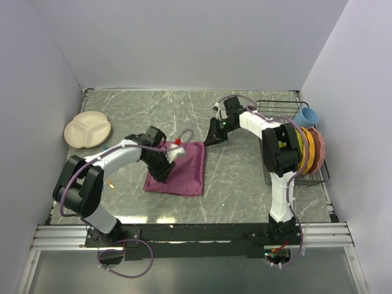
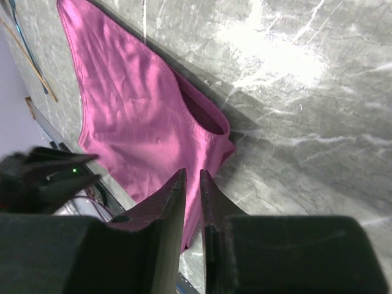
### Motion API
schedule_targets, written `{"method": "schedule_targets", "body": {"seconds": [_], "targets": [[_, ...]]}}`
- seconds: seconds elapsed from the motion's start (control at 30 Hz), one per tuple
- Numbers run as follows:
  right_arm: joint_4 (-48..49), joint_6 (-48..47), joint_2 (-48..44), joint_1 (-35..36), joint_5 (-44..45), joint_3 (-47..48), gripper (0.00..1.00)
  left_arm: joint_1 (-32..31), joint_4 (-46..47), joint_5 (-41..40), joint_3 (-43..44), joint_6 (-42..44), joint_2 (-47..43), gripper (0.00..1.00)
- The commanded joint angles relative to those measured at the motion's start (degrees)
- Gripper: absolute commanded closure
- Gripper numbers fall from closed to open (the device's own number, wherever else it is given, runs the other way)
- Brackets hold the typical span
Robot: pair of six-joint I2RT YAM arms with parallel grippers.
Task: Fold the napkin into a case and place the utensils inside
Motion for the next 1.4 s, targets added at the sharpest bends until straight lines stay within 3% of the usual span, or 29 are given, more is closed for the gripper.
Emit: {"method": "schedule_targets", "body": {"seconds": [0.0, 0.3, 0.47, 0.63, 0.87, 1.37], "targets": [[3.98, 1.11, 0.39, 0.87, -1.83, 0.68, 0.80, 7.33, -1.28, 7.20, 7.58, -3.39, -0.21, 0.58], [4.78, 1.12, 5.83, 0.61, 1.77, 1.12, 0.80, 19.73, 3.81, 15.74, 17.43, -13.23, 8.38, 0.56], [2.68, -0.81, 6.37, 0.96, 1.52, 3.75, 0.78, 22.20, 5.66, 16.88, 24.55, -13.60, 14.89, 0.56], [1.27, -2.48, 1.45, 0.09, -1.92, 4.81, 0.66, 22.12, 6.71, 18.90, 26.06, -10.26, 15.96, 0.56], [-2.51, -5.21, 0.29, -0.35, 3.18, 5.25, 0.39, 22.12, 8.21, 18.55, 23.43, -10.87, 14.47, 0.54], [-2.60, -3.63, 9.97, 0.26, -0.77, 9.91, 0.47, 22.91, 8.12, 16.71, 23.07, -10.61, 13.59, 0.52]]}}
